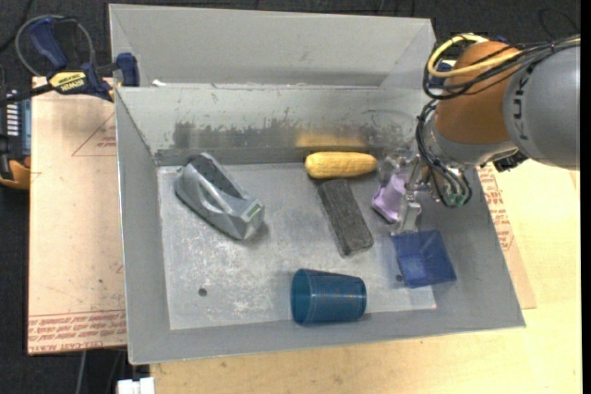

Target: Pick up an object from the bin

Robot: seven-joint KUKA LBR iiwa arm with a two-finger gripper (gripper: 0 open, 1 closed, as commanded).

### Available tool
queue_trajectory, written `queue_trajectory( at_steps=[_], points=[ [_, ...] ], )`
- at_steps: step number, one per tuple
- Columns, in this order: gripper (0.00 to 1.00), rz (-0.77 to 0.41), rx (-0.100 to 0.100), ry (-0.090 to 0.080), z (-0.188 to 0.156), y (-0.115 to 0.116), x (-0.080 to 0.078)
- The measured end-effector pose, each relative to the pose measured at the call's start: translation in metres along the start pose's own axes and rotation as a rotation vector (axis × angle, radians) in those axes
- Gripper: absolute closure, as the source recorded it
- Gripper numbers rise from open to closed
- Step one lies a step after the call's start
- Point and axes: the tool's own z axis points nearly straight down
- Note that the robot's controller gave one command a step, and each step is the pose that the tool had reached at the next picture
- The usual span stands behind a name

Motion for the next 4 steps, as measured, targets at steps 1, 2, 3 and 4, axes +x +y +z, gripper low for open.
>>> queue_trajectory(
  at_steps=[1, 2, 3, 4],
  points=[
    [0.00, -0.027, -0.001, -0.008, -0.014, -0.002, -0.011],
    [0.00, 0.025, -0.002, -0.008, 0.003, -0.006, -0.006],
    [0.00, -0.024, -0.001, -0.012, 0.004, 0.002, -0.025],
    [0.00, 0.005, -0.002, -0.012, 0.004, 0.001, -0.025]
  ],
)
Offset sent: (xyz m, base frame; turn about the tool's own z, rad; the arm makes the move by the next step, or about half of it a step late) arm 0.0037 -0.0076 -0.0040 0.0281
